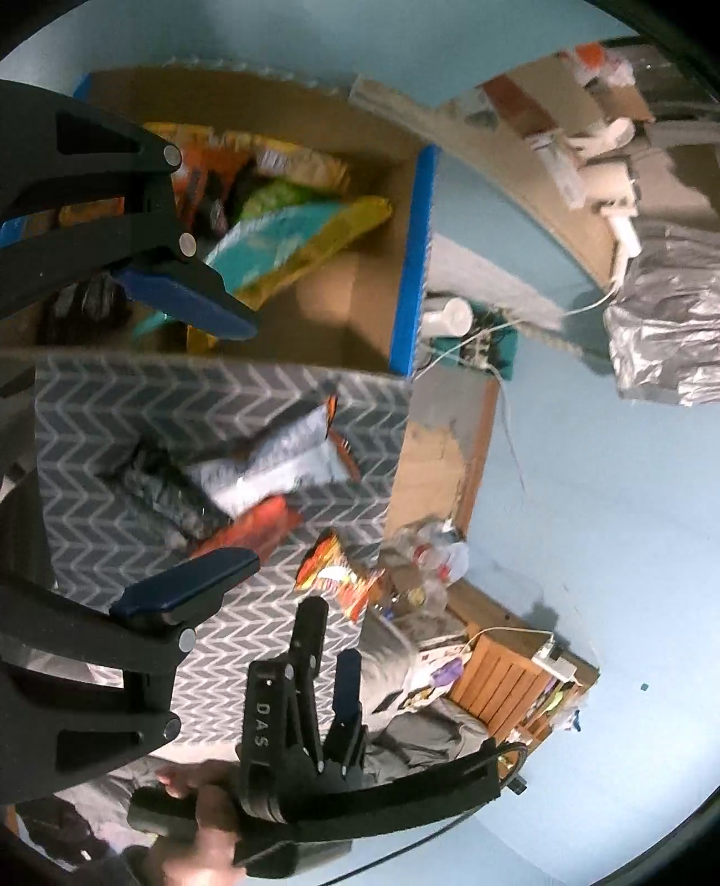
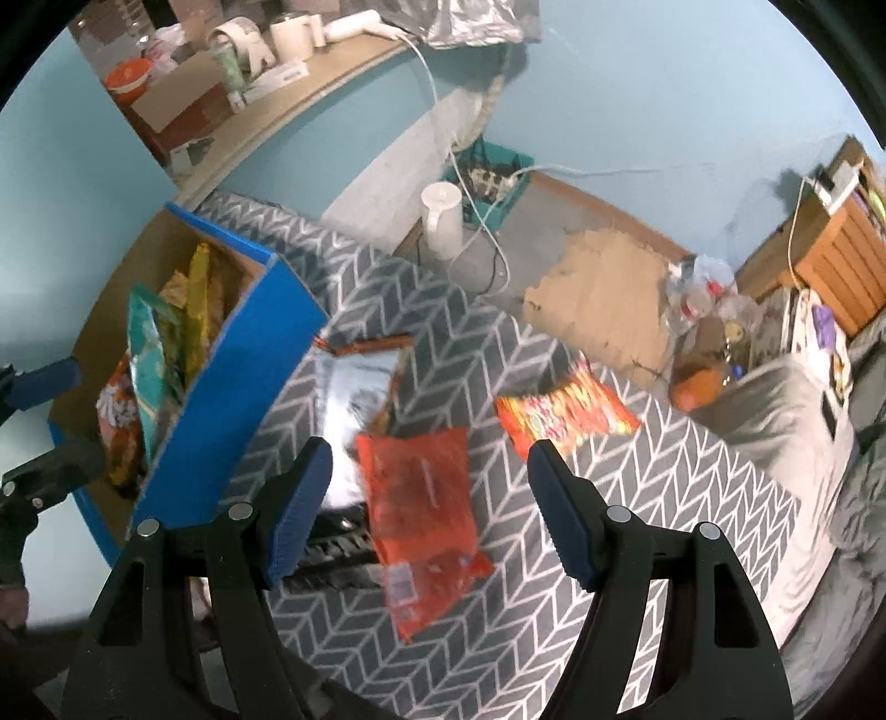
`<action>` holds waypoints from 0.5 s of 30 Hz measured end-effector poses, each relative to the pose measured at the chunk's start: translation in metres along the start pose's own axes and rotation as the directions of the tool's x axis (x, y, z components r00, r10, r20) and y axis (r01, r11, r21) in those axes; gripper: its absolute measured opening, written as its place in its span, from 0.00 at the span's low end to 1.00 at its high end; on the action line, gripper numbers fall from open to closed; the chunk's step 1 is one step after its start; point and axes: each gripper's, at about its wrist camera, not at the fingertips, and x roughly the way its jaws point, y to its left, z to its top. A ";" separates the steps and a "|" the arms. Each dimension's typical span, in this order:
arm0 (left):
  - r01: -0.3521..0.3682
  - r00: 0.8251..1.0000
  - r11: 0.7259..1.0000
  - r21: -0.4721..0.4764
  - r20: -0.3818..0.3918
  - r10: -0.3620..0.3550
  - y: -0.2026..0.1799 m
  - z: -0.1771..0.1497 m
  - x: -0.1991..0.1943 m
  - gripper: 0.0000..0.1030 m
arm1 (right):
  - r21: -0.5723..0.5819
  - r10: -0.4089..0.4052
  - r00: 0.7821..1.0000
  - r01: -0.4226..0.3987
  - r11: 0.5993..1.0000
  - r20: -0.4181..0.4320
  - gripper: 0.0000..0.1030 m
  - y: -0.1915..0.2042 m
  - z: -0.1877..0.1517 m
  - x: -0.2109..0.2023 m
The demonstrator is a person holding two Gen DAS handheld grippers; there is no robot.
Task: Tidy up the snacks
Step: 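Move both grippers back over the remaining snacks on the bed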
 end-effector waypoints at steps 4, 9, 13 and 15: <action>0.020 0.999 1.000 -0.007 -0.043 -0.020 -0.016 -0.004 0.018 0.77 | -0.008 0.017 1.000 -0.017 1.000 -0.025 0.73 -0.010 -0.011 0.012; 0.015 0.995 0.999 -0.043 -0.099 -0.019 -0.023 -0.011 0.041 0.77 | -0.037 0.038 0.997 -0.041 0.998 -0.073 0.73 -0.010 -0.022 0.035; 0.005 0.991 0.998 -0.065 -0.136 -0.014 -0.025 -0.019 0.055 0.77 | -0.044 0.061 0.990 -0.067 0.997 -0.124 0.73 -0.011 -0.030 0.057; -0.001 0.988 0.998 -0.065 -0.153 -0.009 -0.025 -0.021 0.060 0.77 | -0.043 0.071 0.987 -0.078 0.996 -0.144 0.73 -0.010 -0.033 0.065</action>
